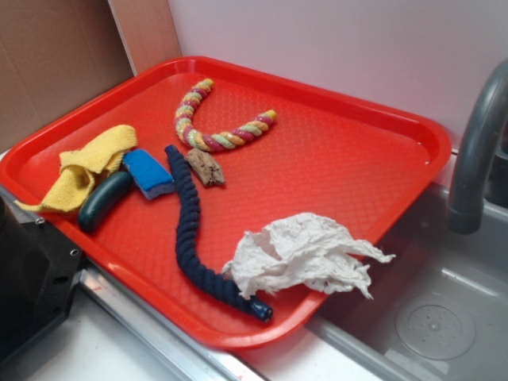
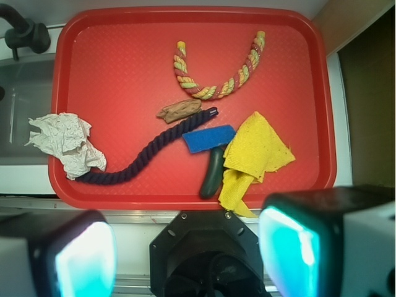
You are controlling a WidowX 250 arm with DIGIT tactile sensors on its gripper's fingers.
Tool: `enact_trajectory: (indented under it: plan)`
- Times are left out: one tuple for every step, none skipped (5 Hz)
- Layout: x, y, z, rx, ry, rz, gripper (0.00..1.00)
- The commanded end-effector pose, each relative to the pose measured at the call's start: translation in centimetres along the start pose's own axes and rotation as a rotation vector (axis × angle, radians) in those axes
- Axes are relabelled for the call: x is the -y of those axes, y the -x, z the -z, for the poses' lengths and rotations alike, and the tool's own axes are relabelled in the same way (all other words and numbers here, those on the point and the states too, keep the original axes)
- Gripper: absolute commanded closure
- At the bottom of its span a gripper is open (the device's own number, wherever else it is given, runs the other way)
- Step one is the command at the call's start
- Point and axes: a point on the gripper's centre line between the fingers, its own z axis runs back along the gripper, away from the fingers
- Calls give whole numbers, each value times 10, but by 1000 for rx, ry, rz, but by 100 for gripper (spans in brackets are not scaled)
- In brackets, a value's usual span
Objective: Grab the wood chip.
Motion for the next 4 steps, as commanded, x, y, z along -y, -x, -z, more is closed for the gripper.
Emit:
enact_trajectory:
  plan:
    - [0,0,0,0,0,0,0]
    - [-16,-25,53,0,-94,106,0]
    - [-5,-52,105,56,-90,34,0]
    - [-11,-72,135,96,-136,-119,0]
